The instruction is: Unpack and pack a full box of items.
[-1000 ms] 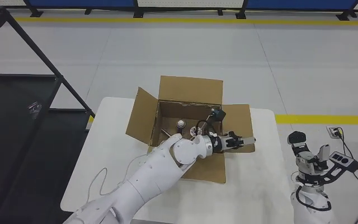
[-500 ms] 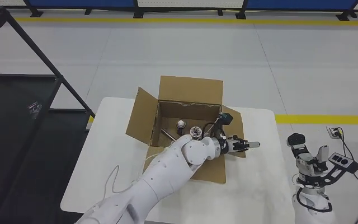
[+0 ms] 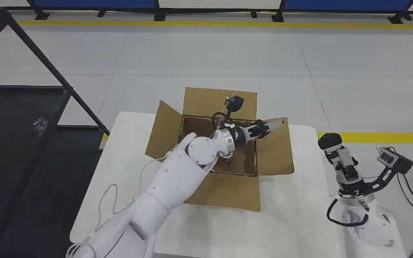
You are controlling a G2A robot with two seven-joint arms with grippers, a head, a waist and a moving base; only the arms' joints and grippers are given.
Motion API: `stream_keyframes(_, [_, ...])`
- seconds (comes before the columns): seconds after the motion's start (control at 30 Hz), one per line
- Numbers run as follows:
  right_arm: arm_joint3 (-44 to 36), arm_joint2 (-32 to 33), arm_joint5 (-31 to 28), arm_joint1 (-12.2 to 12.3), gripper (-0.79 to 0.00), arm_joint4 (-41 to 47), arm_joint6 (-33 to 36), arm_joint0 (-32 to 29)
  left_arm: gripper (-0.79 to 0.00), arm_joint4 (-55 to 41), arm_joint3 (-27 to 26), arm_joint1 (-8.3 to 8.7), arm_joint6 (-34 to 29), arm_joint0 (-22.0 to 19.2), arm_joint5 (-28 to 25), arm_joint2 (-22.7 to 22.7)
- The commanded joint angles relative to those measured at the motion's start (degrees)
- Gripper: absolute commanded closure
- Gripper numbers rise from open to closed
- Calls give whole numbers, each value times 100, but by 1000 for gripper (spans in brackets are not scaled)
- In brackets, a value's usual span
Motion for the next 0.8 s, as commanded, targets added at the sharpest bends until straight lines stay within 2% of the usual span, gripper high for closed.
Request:
stream_keyframes(0.0, [-193, -135, 247, -7, -785, -581, -126, 147, -785, 17, -229, 212, -1, 93, -120, -390])
stream_keyframes(0.1, [-421, -397, 642, -5, -785, -1357, -134, 421, -785, 161, -844, 573, -25, 406, -159, -1051])
stream_keyframes(0.17, [-514, -663, 859, -4, -785, -1795, 6, 654, -785, 422, -1483, 838, -24, 768, -40, -1570])
stream_keyframes(0.27, [-532, -1138, 1177, -2, -785, -2420, 392, 1078, -785, 834, -2849, 1210, -111, 1604, 385, -2462])
stream_keyframes(0.37, [-404, -1720, 1276, -13, -785, -2622, 955, 1545, -785, 1088, -4299, 1481, -300, 2579, 895, -3335])
stream_keyframes(0.43, [-215, -2041, 1482, -22, -785, -2779, 1347, 1901, -785, 1146, -5014, 1598, -404, 3107, 1142, -3827])
stream_keyframes(0.53, [146, -2557, 1928, -66, -785, -2996, 1792, 2413, -785, 1071, -5653, 1699, -496, 3666, 1383, -4335])
stream_keyframes(0.63, [227, -2662, 2030, -78, -785, -3013, 1883, 2516, -785, 975, -5944, 1757, -581, 3991, 1458, -4633])
stream_keyframes(0.77, [227, -2662, 2030, -78, -785, -3013, 1883, 2516, -785, 975, -5944, 1757, -581, 3991, 1458, -4633])
